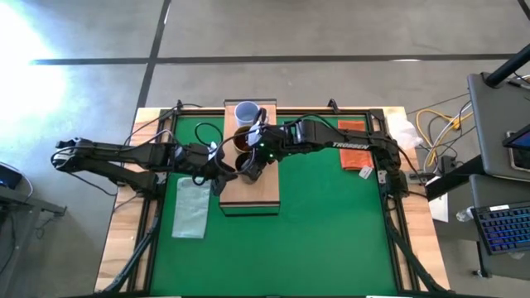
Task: Stack small to large cups/mugs on shelf
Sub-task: Put the black cup on the shelf
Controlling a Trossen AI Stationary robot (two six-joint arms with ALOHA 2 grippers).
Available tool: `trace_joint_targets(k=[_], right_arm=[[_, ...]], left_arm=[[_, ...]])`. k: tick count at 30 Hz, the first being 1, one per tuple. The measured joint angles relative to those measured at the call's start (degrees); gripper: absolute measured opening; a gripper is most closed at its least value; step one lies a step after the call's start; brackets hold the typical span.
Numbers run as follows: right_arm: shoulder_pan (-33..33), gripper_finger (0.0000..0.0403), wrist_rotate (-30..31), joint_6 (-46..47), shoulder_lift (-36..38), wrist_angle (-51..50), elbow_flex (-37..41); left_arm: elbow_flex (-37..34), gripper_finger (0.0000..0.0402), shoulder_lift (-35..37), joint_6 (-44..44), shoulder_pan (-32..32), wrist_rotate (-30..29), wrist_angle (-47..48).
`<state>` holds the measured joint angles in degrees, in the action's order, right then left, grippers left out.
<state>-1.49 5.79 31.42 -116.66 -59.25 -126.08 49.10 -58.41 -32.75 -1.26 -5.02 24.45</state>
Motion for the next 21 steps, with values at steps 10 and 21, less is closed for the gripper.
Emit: trace_joint_targets(k=[10, 21], right_arm=[[-0.79, 0.0121, -4.27, -0.37, 0.0, 0.03, 0.0], [-0.79, 0.0134, -4.29, -0.37, 0.0, 0.08, 0.0]], left_arm=[[0.0, 0.0116, -0.07, 0.04, 0.0, -0.5, 0.04], [0.0, 0.0116, -0.07, 0.07, -0.04, -1.27, 0.04]])
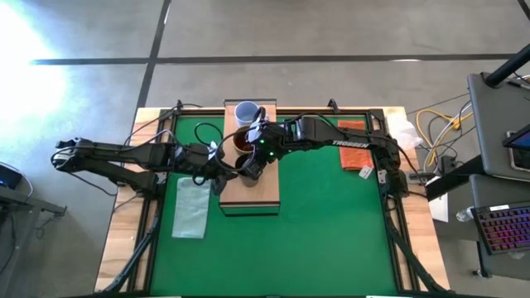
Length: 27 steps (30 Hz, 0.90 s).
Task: Stack small to large cups/mugs on shelf
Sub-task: Put the black cup on the shelf
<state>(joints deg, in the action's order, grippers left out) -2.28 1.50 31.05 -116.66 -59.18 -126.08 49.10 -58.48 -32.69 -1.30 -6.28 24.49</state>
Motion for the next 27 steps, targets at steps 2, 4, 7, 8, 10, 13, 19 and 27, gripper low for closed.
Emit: trace_joint_targets(k=[2, 4, 7, 8, 10, 13, 19, 27], right_arm=[[0.07, 0.0135, -0.18, 0.02, 0.0, 0.06, 0.0], [0.13, 0.0134, -0.88, 0.25, 0.0, 0.36, -0.08], [0.15, 0.0132, -1.66, 0.24, 0.07, 1.37, -0.13], [0.15, 0.0132, -1.68, 0.26, 0.07, 1.48, -0.15], [0.15, 0.0134, -1.68, 0.27, 0.08, 1.38, -0.15], [0.15, 0.0138, -1.67, 0.07, 0.09, 1.32, -0.15], [0.13, 0.0138, -1.49, -1.38, 0.09, 0.01, -0.15], [0.13, 0.015, -1.46, -1.73, 0.51, -0.59, -0.15]], left_arm=[[0.0, 0.0116, 0.0, 0.0, 0.0, 0.02, 0.0], [0.0, 0.0116, 0.0, 0.0, 0.0, 0.0, 0.0], [0.0, 0.0116, 0.0, 0.0, 0.0, 0.04, 0.05], [0.0, 0.0116, 0.0, 0.0, 0.0, 0.07, 0.06], [0.0, 0.0116, 0.0, 0.0, 0.0, 0.04, 0.07], [0.0, 0.0116, 0.0, 0.0, 0.0, 0.02, 0.04], [-0.02, 0.0116, 0.0, -0.02, 0.02, 0.02, 0.02], [-0.02, 0.0116, 0.0, -0.04, 0.05, 0.02, 0.02]])
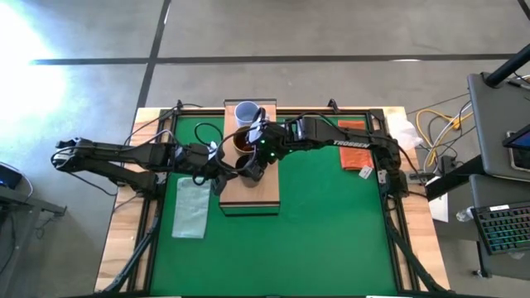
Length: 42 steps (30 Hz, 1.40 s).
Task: Stack small to large cups/mugs on shelf
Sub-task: Put the black cup on the shelf, then return to Home Position
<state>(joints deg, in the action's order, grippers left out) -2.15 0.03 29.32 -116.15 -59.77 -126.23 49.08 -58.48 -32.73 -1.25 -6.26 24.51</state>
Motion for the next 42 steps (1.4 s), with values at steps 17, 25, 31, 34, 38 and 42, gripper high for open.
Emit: trace_joint_targets(k=[17, 25, 31, 34, 38, 42], right_arm=[[-0.01, 0.0169, 6.62, -5.17, 17.02, -3.64, -0.07], [5.33, 0.0173, -4.74, -13.59, 25.93, -0.44, 1.63], [9.22, 0.0173, -5.82, -9.82, 30.94, 18.49, 23.69], [7.33, 0.0173, -13.64, -7.99, 35.98, 32.14, 37.29], [1.19, 0.0173, -15.42, -7.36, 49.39, 36.85, 49.81], [-3.53, 0.0173, -13.7, -8.4, 63.31, 41.0, 60.86]], left_arm=[[2.1, 0.0116, 4.19, -7.73, -0.05, 9.91, -0.53], [1.99, 0.0116, 11.97, 2.16, -1.42, 19.97, -27.38], [-4.6, 0.0116, 18.3, 5.31, -8.09, 9.61, -30.71], [-11.01, 0.0116, 20.24, 7.12, -11.18, 6.5, -40.29], [-16.14, 0.0116, 24.6, 9.46, -10.99, 6.49, -46.09], [-17.59, 0.0116, 34.14, 11.17, -10.91, 8.78, -37.11]])
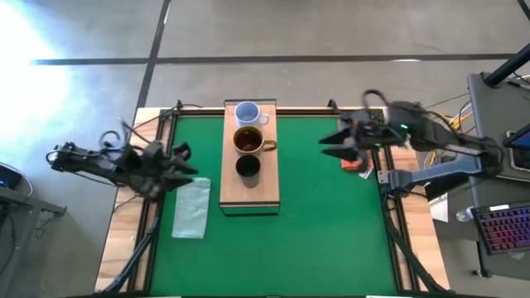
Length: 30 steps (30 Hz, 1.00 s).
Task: Stack small to large cups/mugs on shelf
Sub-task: Return to Home Position
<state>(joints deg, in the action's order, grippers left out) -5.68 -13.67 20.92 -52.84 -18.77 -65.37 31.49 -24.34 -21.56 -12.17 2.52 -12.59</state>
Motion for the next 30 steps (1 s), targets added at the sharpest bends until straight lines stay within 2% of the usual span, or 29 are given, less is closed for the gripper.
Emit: trace_joint_targets(k=[3, 5, 7, 9, 12, 19, 24, 27, 30], right_arm=[[-0.66, 0.0173, 0.11, -1.13, 9.22, 4.34, 7.88], [-0.69, 0.0173, 0.7, -1.25, 14.73, 6.77, 12.25], [-0.71, 0.0173, 1.74, -0.82, 19.29, 5.93, 16.29], [-0.69, 0.0173, 1.73, -0.78, 22.98, 5.98, 20.68], [-0.64, 0.0173, 1.7, -1.17, 28.94, 7.48, 26.67], [-0.61, 0.0173, 1.77, -2.34, 42.65, 10.69, 37.99], [-0.61, 0.0173, 1.77, -4.15, 52.42, 11.34, 43.48], [-0.6, 0.0173, 1.73, -6.31, 52.65, 12.27, 44.94], [-0.63, 0.0173, 3.11, -7.4, 51.19, 12.75, 46.31]], left_arm=[[-0.02, 0.0116, 6.46, 0.73, 0.01, -0.17, 6.92], [0.09, 0.0116, 9.91, 1.88, 0.0, -2.01, 8.29], [0.34, 0.0116, 12.32, 3.57, 0.0, -4.6, 9.55], [-0.17, 0.0116, 13.99, 5.69, 0.05, -5.24, 14.58], [-1.05, 0.0116, 15.88, 7.2, 0.0, -5.52, 17.08], [-7.91, 0.0116, 23.08, 7.36, 0.06, -6.32, 15.52], [-11.09, 0.0116, 22.3, 7.26, 0.05, -6.69, 13.51], [-13.96, 0.0116, 22.87, 7.01, 0.07, -8.9, 12.53], [-16.3, 0.0116, 22.8, 8.11, 0.0, -8.86, 6.56]])
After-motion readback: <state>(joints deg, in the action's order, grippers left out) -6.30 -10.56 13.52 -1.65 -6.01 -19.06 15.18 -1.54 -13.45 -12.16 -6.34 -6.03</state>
